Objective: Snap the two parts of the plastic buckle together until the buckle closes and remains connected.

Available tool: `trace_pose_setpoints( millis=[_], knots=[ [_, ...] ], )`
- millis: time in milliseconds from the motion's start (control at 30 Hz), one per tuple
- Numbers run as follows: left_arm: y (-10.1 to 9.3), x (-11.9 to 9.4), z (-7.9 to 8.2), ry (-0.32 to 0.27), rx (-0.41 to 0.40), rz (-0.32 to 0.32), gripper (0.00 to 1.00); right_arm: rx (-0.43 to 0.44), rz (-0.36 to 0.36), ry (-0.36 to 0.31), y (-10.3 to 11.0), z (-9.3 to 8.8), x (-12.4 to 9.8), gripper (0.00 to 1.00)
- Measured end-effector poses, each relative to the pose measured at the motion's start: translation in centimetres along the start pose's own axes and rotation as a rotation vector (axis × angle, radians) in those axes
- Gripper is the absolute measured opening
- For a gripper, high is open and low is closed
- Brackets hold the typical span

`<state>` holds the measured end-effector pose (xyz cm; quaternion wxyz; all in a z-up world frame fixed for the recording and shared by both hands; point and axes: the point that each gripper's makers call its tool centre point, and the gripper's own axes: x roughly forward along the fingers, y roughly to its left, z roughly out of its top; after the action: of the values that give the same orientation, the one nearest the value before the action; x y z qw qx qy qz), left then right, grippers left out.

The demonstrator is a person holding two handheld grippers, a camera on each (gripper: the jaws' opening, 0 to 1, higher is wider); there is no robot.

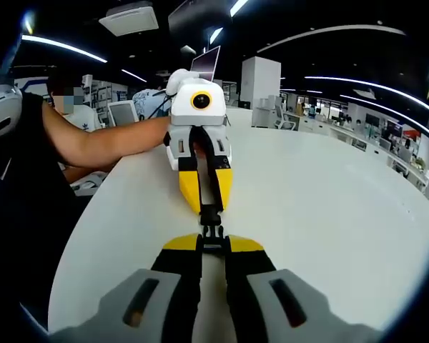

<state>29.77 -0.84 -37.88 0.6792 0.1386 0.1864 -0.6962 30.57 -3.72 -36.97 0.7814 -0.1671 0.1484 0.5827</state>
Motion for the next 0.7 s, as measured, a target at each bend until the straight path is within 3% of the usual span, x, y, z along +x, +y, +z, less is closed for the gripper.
trace_pose_setpoints(
  millis=[600, 700],
  knots=[
    [0.60, -0.17, 0.24, -0.002, -0.003, -0.001, 0.11, -0.004, 0.003, -0.003, 0.11, 0.16, -0.07, 0.11],
    [0.72, -0.19, 0.26, -0.002, -0.002, -0.003, 0.11, 0.006, 0.013, -0.030, 0.28, 0.75, -0.27, 0.11]
  ],
)
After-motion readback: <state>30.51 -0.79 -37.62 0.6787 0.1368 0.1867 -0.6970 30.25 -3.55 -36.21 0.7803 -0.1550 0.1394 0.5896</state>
